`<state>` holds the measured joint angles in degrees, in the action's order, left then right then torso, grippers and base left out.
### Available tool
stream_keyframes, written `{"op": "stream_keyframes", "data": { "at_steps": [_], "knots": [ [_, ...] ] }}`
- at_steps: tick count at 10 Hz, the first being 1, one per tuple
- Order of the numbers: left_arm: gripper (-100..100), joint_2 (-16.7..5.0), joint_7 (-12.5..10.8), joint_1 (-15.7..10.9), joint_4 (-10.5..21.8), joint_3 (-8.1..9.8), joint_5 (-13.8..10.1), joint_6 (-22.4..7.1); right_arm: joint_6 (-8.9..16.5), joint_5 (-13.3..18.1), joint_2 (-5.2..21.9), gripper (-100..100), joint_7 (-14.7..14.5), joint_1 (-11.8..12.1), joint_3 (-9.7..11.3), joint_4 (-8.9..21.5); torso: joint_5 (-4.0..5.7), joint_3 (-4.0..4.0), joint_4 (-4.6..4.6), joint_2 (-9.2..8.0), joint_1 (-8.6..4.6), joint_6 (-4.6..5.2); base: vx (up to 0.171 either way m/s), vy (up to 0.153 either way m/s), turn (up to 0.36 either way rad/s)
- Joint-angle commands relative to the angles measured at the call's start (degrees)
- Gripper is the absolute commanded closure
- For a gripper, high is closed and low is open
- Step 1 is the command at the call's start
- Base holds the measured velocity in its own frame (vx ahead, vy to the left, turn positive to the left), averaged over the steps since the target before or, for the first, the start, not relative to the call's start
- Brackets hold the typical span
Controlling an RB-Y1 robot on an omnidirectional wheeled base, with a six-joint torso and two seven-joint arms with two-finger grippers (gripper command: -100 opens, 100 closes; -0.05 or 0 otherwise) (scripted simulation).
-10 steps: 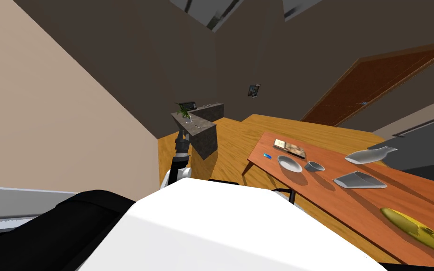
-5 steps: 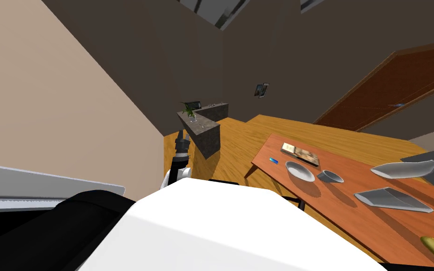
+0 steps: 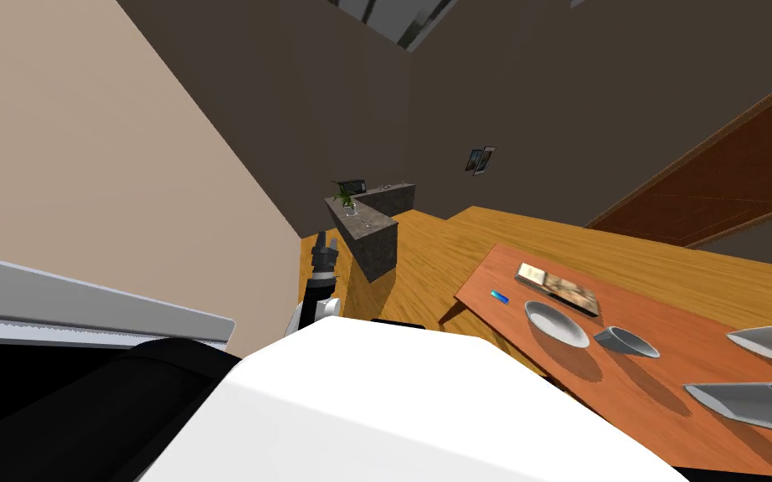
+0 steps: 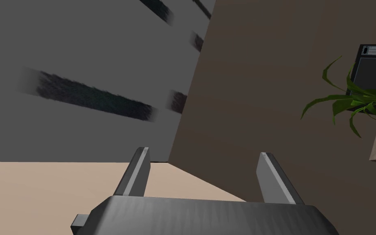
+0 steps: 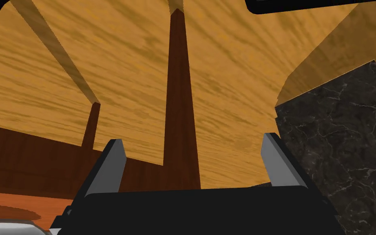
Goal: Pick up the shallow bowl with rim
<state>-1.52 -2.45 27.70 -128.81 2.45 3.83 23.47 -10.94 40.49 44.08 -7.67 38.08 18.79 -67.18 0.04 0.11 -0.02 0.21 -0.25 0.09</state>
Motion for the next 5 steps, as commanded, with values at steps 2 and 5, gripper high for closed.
{"op": "stream_keyframes", "data": {
  "at_steps": [2, 5],
  "knots": [
    [0, 0.0, 0.0, 0.0, 0.0, -0.01, 0.0, 0.0, 3.6, 2.0, 4.7, -100, -1.7, 0.2, 1.0, 3.2, -0.02, 0.01, 0.0, 0.02, -0.01, -0.05, 0.086, -0.024, 0.222],
    [0, 0.0, 0.0, 0.0, 0.0, 0.0, 0.0, 0.0, 4.9, 2.9, 6.6, -100, -2.7, -0.2, 1.2, 6.3, 0.0, -0.03, 0.01, -0.06, 0.05, 0.01, 0.053, -0.017, 0.079]
  ]
}}
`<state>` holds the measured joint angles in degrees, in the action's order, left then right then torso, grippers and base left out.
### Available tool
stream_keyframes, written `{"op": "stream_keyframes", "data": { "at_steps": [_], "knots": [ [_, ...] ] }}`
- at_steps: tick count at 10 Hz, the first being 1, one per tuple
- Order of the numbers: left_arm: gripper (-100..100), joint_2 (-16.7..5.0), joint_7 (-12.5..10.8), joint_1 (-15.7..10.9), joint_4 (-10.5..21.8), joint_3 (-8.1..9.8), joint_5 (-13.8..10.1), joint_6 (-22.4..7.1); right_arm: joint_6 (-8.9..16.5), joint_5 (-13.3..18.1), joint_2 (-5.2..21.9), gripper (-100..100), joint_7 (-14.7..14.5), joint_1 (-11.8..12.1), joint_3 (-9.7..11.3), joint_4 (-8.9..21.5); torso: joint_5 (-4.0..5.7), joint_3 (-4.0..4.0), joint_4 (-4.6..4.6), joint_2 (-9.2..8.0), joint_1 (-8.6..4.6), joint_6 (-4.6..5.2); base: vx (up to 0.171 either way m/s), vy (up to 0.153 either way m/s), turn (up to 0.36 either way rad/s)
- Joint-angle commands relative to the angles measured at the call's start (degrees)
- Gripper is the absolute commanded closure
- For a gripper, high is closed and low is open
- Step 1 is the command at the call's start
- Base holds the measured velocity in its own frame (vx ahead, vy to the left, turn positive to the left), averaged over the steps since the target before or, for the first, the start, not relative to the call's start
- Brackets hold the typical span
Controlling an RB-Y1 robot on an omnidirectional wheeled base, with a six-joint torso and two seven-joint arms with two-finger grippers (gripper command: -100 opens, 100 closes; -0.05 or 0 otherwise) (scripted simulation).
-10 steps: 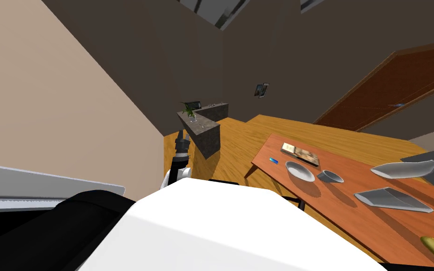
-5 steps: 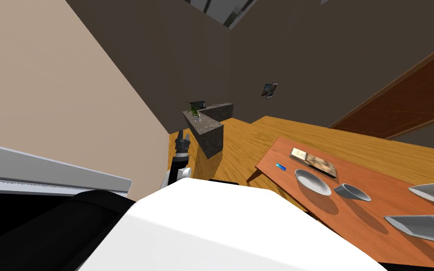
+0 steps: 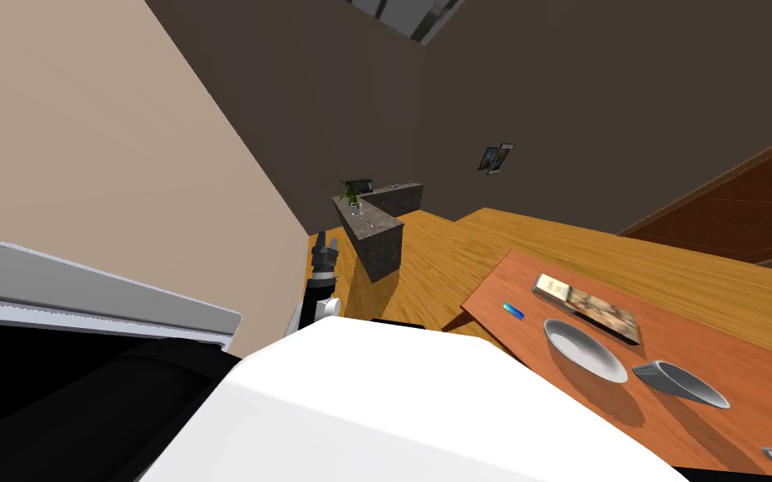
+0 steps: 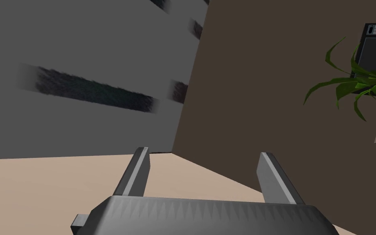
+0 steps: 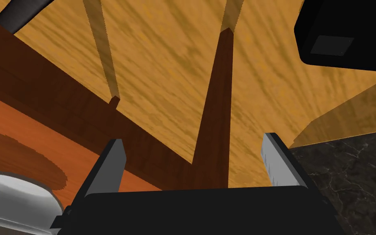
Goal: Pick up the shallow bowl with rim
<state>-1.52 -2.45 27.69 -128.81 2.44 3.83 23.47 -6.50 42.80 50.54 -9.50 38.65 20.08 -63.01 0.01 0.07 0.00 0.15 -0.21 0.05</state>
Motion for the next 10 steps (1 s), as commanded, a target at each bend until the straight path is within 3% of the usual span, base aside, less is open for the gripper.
{"op": "stream_keyframes", "data": {
  "at_steps": [1, 2, 7, 10],
  "knots": [
    [0, 0.0, 0.0, 0.0, 0.0, 0.0, 0.0, 0.0, 0.4, 0.6, 0.2, -100, -0.8, -0.8, -0.1, 2.4, 0.0, 0.0, 0.0, 0.0, 0.0, 0.0, 0.049, -0.023, 0.111],
    [0, 0.0, 0.0, 0.0, 0.0, 0.0, 0.0, 0.0, 1.7, 1.3, 1.7, -100, -1.8, -1.2, 0.2, 3.8, 0.03, 0.01, 0.0, 0.01, -0.02, 0.03, 0.065, -0.029, 0.176],
    [0, 0.0, 0.0, 0.0, 0.0, 0.01, 0.0, 0.0, 4.0, 2.5, 4.3, -100, -3.7, -2.1, 0.7, 8.6, 0.02, 0.05, -0.02, 0.08, -0.06, 0.02, 0.064, -0.038, 0.094],
    [0, 0.0, 0.0, 0.0, 0.0, 0.01, 0.0, 0.0, 6.6, 3.7, 6.6, -100, -6.1, -3.5, 1.7, 12.9, 0.05, 0.08, -0.03, 0.14, -0.18, 0.0, 0.079, -0.064, 0.156]
  ]
}}
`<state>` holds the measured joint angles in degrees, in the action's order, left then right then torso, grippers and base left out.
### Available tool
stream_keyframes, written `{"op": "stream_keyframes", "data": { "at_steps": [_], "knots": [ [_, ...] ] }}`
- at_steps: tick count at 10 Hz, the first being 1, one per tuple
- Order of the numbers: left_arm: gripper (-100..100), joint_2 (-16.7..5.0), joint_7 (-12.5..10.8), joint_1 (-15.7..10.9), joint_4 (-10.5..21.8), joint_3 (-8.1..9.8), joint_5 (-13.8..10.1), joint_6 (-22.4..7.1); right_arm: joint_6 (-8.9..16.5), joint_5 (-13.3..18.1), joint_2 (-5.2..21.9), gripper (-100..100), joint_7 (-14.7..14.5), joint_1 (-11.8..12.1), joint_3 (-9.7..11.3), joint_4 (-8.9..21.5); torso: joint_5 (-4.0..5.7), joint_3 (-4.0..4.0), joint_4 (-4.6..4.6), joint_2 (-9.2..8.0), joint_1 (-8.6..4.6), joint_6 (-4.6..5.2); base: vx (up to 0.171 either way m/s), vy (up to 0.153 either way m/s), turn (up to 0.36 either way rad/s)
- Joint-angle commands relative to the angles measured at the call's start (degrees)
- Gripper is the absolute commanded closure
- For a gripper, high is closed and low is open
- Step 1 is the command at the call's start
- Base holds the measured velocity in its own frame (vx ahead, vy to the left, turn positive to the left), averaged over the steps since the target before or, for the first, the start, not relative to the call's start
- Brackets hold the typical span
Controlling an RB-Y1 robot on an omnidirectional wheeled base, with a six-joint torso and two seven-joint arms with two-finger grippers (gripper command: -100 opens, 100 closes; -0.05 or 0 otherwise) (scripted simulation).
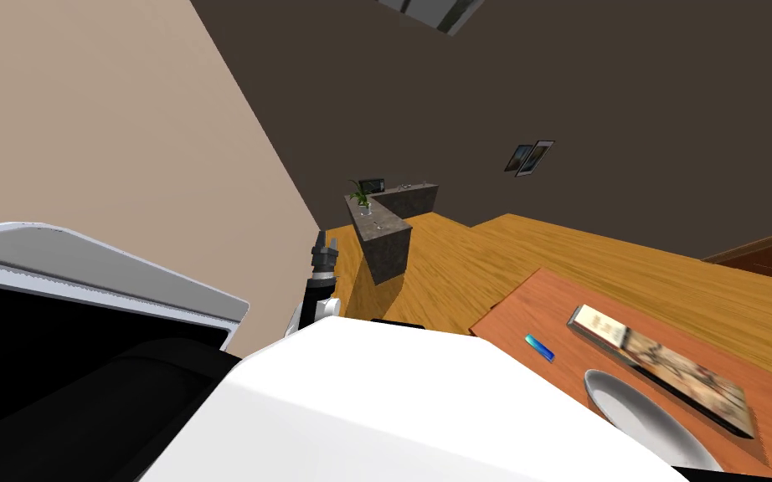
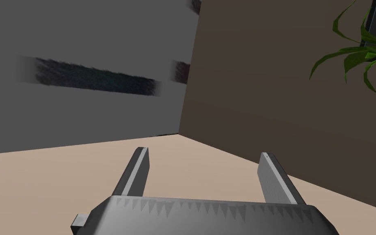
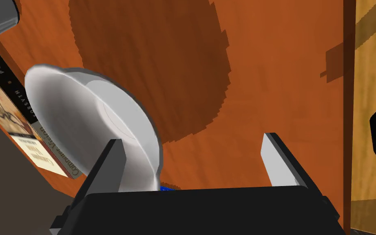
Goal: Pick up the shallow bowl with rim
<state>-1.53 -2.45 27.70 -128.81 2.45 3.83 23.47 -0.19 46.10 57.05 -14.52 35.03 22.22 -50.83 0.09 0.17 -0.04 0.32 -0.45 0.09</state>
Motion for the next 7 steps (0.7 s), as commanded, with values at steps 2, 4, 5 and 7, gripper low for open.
{"op": "stream_keyframes", "data": {
  "at_steps": [2, 4, 5, 7],
  "knots": [
    [0, 0.0, 0.0, 0.0, 0.0, 0.0, 0.0, 0.0, 0.8, 0.7, 0.4, -100, -1.7, -0.3, -0.1, 1.7, 0.01, 0.03, -0.01, 0.05, -0.03, 0.0, 0.09, -0.082, 0.066],
    [0, 0.0, 0.0, 0.0, 0.0, 0.0, 0.0, 0.0, 1.2, 0.8, 0.2, -100, -2.1, -0.7, 0.5, 2.3, -0.01, -0.01, 0.01, -0.02, 0.13, -0.01, 0.058, -0.039, 0.076],
    [0, 0.0, 0.0, 0.0, 0.0, 0.0, 0.0, 0.0, 1.2, 0.9, 0.2, 0, -2.3, -0.8, 0.5, 2.5, -0.03, -0.07, 0.02, -0.15, 0.24, 0.04, 0.007, -0.006, -0.003],
    [0, 0.0, 0.0, 0.0, 0.0, 0.0, 0.0, 0.0, 2.9, 1.0, -2.7, -100, -3.2, -2.4, 1.0, 4.0, -0.03, -0.17, 0.07, -0.31, 0.2, 0.03, -0.007, -0.084, 0.064]
  ]
}}
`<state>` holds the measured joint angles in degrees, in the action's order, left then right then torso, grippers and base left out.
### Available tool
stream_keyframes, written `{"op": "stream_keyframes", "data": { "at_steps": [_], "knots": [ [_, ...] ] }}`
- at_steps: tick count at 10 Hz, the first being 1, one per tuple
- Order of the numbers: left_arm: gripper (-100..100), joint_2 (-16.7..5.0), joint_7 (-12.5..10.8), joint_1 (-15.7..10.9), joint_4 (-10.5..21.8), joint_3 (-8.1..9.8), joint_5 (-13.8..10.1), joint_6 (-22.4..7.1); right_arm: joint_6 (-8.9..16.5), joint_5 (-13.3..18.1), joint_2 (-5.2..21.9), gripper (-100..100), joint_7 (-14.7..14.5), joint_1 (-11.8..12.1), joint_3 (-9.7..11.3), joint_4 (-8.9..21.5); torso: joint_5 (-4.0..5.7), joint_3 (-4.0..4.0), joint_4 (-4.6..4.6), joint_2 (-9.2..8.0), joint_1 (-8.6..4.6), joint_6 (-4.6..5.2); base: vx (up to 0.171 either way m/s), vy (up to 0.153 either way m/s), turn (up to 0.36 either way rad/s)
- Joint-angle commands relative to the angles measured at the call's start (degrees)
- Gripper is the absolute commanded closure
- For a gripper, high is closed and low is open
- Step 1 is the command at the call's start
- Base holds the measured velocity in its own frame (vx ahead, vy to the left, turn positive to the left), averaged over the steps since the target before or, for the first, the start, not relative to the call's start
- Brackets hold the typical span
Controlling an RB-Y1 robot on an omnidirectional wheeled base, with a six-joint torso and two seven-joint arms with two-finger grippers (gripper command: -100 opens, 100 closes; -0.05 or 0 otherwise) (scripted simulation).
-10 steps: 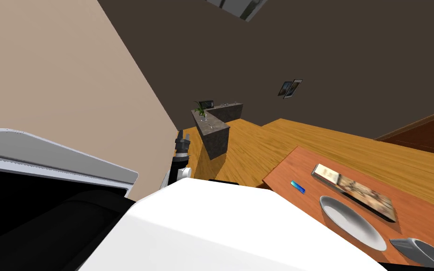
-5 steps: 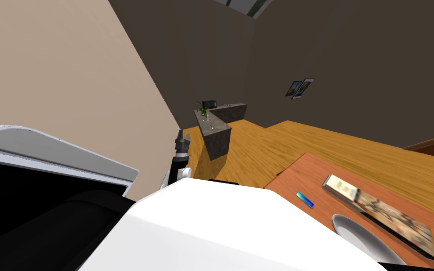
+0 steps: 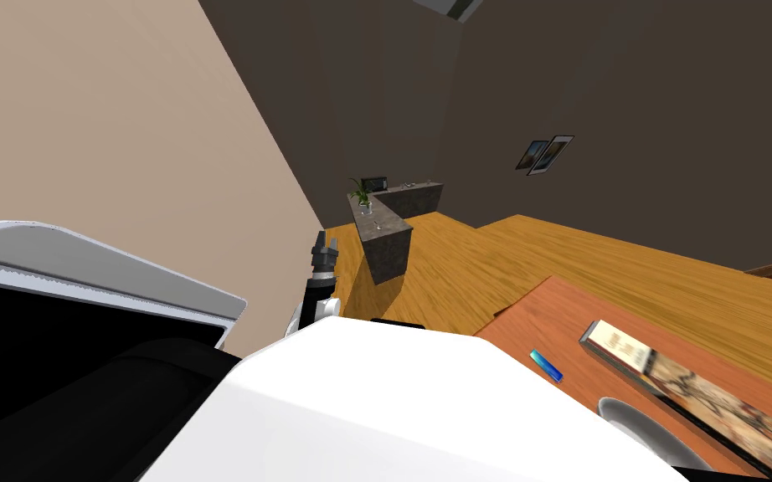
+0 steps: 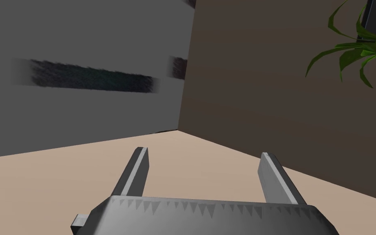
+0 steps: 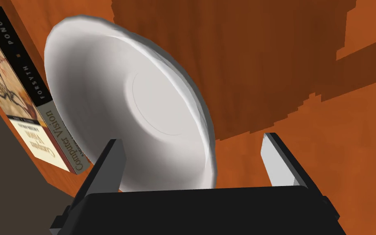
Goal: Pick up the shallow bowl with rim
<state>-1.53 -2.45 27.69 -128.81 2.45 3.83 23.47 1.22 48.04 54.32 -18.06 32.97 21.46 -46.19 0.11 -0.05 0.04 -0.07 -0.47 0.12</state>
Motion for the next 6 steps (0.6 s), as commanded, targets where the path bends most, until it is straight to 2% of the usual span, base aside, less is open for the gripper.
{"op": "stream_keyframes", "data": {
  "at_steps": [1, 2, 3, 6],
  "knots": [
    [0, 0.0, 0.0, 0.0, 0.0, 0.0, 0.0, 0.0, 1.5, -0.9, 0.0, -100, 0.3, -0.4, 1.8, -0.6, 0.0, 0.0, 0.0, 0.0, 0.0, 0.0, -0.022, -0.087, 0.041],
    [0, 0.0, 0.0, 0.0, 0.0, 0.0, 0.0, 0.0, 0.6, -0.3, -0.3, -100, -0.1, -0.3, 0.7, -0.1, 0.0, -0.02, 0.01, -0.02, 0.06, 0.01, -0.007, -0.028, 0.008],
    [0, 0.0, 0.0, 0.0, 0.0, 0.0, 0.0, 0.0, 0.8, -0.4, -0.3, 100, -0.1, -0.3, 0.9, -0.1, -0.04, 0.0, 0.0, 0.0, 0.24, 0.02, -0.001, -0.007, 0.0],
    [0, 0.0, 0.0, 0.0, 0.0, -0.01, 0.0, 0.0, 0.8, -0.3, -0.2, 100, -0.2, -0.3, 0.9, -0.1, -0.07, 0.0, 0.01, 0.03, 0.38, 0.05, 0.0, 0.0, 0.0]
  ]
}}
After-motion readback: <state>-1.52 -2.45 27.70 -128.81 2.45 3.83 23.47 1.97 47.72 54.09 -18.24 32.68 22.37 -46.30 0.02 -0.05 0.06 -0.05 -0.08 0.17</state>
